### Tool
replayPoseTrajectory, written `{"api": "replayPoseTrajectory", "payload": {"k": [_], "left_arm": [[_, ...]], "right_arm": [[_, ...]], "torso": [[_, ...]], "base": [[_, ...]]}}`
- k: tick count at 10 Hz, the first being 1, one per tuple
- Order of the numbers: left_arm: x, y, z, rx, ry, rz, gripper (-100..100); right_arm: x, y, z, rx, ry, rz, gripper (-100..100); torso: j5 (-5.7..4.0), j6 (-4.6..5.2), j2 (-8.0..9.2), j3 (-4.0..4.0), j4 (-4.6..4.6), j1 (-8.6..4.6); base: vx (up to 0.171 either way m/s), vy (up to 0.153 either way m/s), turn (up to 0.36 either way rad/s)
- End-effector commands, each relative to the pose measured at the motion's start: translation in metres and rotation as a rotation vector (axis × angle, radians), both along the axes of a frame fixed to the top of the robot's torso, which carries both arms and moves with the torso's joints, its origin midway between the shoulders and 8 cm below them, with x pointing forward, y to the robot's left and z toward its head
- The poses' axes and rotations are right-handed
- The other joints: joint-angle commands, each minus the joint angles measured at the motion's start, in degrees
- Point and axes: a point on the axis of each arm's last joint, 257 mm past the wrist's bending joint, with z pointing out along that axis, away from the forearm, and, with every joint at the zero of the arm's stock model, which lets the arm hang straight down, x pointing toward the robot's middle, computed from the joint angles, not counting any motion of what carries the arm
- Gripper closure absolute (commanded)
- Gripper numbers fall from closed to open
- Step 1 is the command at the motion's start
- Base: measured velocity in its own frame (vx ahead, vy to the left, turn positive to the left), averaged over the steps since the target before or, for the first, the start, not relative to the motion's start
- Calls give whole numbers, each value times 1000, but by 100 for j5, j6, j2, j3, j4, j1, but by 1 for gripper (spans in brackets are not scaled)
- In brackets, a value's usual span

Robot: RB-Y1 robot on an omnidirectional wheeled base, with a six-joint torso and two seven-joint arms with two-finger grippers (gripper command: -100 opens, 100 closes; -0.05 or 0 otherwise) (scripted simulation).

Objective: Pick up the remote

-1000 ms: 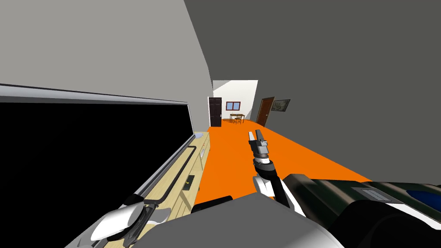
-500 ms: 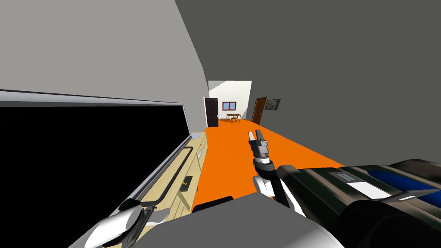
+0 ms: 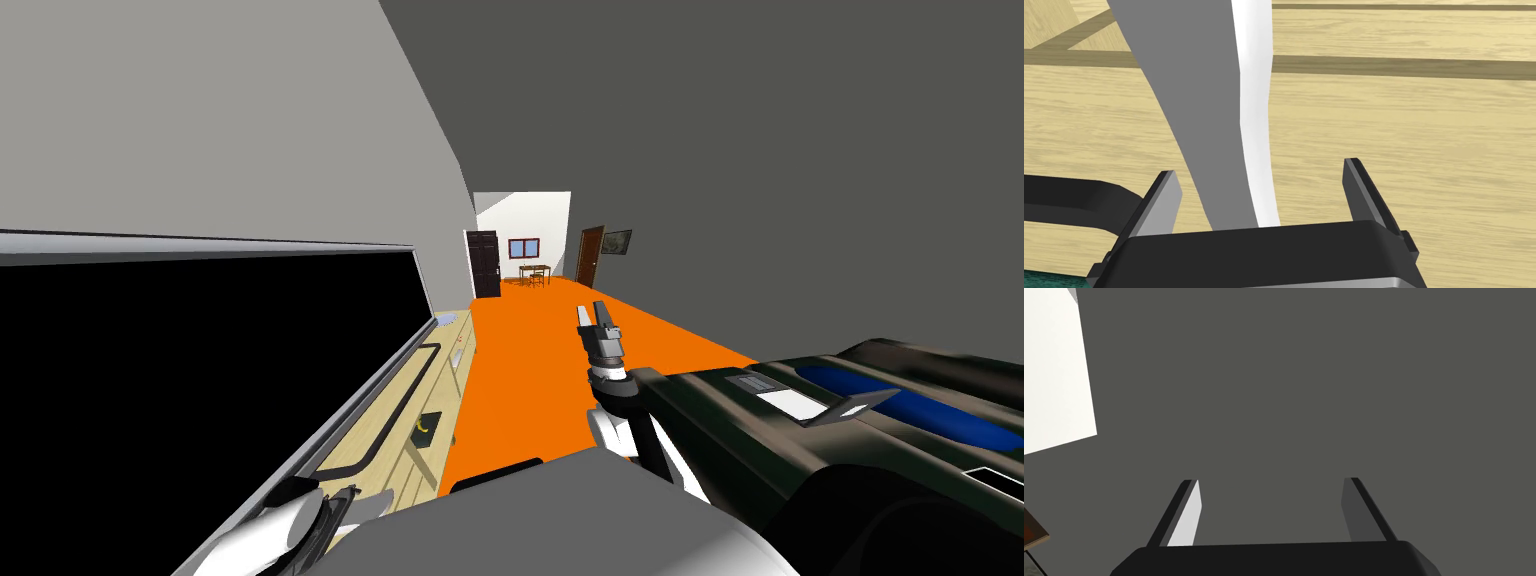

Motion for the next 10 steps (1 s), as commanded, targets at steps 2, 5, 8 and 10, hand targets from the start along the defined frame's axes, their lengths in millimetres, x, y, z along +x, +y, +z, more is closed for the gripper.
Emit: {"api": "replayPoseTrajectory", "payload": {"k": [2,5,8,10], "left_arm": [[2,0,1,0,-4,-1,100],[3,0,1,-1,-6,1,100],[2,-6,4,-2,22,-36,100],[11,-9,17,7,35,-87,100]], "right_arm": [[0,0,0,0,0,0,0],[0,0,0,0,0,0,0],[0,0,0,0,0,0,0],[0,0,0,0,0,0,0]], "torso": [[4,-6,-11,-10,-9,8],[5,-2,-24,-19,-14,15],[4,-8,-45,-32,-22,22],[1,-3,-79,-50,-26,42]], "base": [[-3,-2,-4],[0,0,0],[49,29,115],[142,89,215]]}}
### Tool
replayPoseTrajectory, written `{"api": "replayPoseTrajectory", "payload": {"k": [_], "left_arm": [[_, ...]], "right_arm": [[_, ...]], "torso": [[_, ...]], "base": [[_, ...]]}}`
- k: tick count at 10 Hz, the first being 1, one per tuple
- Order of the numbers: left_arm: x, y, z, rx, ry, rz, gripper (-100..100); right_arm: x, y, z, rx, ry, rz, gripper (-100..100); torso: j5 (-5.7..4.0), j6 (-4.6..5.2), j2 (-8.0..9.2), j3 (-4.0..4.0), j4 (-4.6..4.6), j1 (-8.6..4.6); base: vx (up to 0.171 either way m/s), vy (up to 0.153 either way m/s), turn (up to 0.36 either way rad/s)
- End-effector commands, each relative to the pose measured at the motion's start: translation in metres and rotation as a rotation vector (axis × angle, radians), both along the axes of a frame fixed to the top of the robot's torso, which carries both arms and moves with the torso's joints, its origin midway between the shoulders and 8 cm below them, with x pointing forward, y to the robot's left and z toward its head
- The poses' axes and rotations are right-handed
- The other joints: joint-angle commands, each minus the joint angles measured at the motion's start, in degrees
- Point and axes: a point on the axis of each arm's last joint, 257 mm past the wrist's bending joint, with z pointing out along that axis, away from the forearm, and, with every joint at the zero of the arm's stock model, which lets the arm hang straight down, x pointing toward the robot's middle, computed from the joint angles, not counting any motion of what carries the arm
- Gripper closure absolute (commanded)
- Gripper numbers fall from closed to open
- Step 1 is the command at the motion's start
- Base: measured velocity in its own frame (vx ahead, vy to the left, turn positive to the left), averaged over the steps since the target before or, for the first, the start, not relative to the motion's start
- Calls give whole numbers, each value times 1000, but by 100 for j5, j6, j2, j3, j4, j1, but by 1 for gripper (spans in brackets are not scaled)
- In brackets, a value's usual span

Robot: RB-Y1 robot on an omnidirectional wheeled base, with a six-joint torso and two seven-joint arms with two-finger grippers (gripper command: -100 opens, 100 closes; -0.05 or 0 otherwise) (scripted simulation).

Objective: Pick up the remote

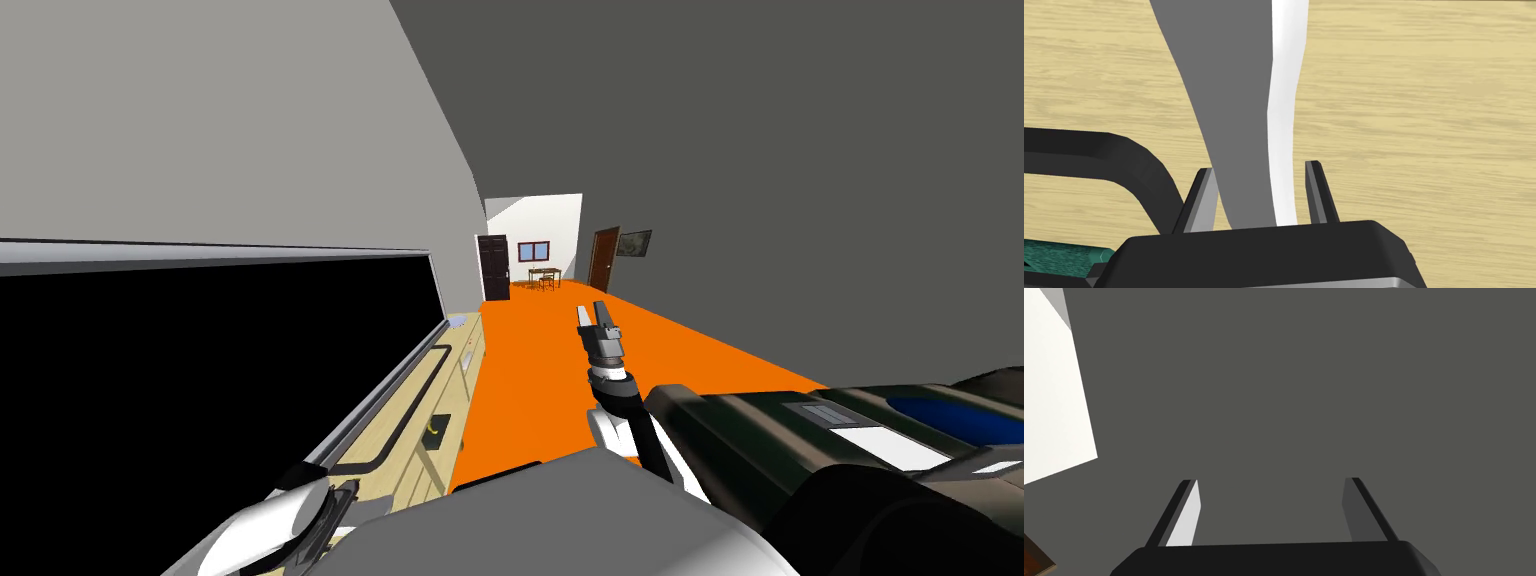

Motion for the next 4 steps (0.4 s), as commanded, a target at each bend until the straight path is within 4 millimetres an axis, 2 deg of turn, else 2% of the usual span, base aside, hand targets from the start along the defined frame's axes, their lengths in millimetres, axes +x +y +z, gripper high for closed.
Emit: {"api": "replayPoseTrajectory", "payload": {"k": [1,2,3,4], "left_arm": [[5,-2,6,6,9,-30,100],[9,-4,13,11,17,-56,100],[7,-3,9,8,9,-41,100],[8,-3,10,9,10,-43,0]], "right_arm": [[0,0,0,0,0,0,0],[0,0,0,0,0,0,0],[0,0,0,0,0,0,0],[0,0,0,0,0,0,0]], "torso": [[0,0,0,0,0,0],[2,5,0,-1,-1,-6],[-1,4,2,0,-1,-13],[1,6,27,12,1,-21]], "base": [[145,62,158],[135,46,176],[63,16,35],[13,3,-6]]}}
